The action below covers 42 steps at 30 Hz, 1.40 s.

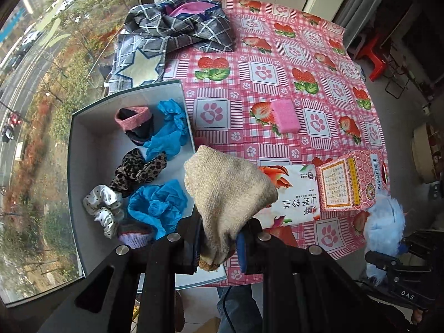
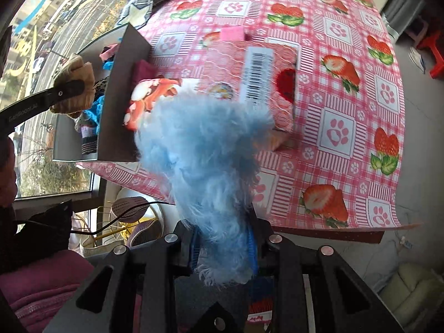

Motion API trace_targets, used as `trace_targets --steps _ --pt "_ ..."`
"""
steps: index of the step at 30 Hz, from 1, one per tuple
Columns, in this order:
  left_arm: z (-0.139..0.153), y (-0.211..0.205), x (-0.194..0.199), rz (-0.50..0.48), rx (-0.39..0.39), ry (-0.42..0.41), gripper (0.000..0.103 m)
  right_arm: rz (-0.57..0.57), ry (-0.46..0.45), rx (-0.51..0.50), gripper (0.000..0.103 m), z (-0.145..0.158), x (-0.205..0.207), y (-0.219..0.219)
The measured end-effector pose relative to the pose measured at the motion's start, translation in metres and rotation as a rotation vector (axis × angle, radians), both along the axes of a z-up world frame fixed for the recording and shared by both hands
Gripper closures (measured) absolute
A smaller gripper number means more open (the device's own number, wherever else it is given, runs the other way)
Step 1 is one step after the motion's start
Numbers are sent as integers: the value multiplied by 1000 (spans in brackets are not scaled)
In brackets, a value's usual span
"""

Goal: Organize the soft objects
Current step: 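Carry the beige glove and light-blue plush with both tools over the white box, then lower both tools into the box and open them, releasing glove and plush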

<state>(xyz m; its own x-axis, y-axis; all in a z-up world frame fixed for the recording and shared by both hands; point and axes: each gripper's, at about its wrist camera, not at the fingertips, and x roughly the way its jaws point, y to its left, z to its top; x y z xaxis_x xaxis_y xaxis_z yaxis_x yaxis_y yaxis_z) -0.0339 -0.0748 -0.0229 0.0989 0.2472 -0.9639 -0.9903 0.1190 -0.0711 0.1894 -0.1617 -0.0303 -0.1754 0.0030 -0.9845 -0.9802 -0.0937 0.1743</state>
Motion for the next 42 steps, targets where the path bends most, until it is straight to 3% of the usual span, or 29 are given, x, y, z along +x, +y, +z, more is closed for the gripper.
trace_targets --steps 12,24,32,42 --pt "-7 -26 -74 216 1 43 81 231 25 55 74 23 -95 38" --pt "-36 -52 -119 369 -86 30 81 327 75 -3 74 12 -183 68" --pt "-51 -57 -124 387 -121 52 81 283 135 -84 74 -5 -221 85" --pt "-62 -53 -124 375 -143 69 81 212 172 -149 74 -23 -237 101"
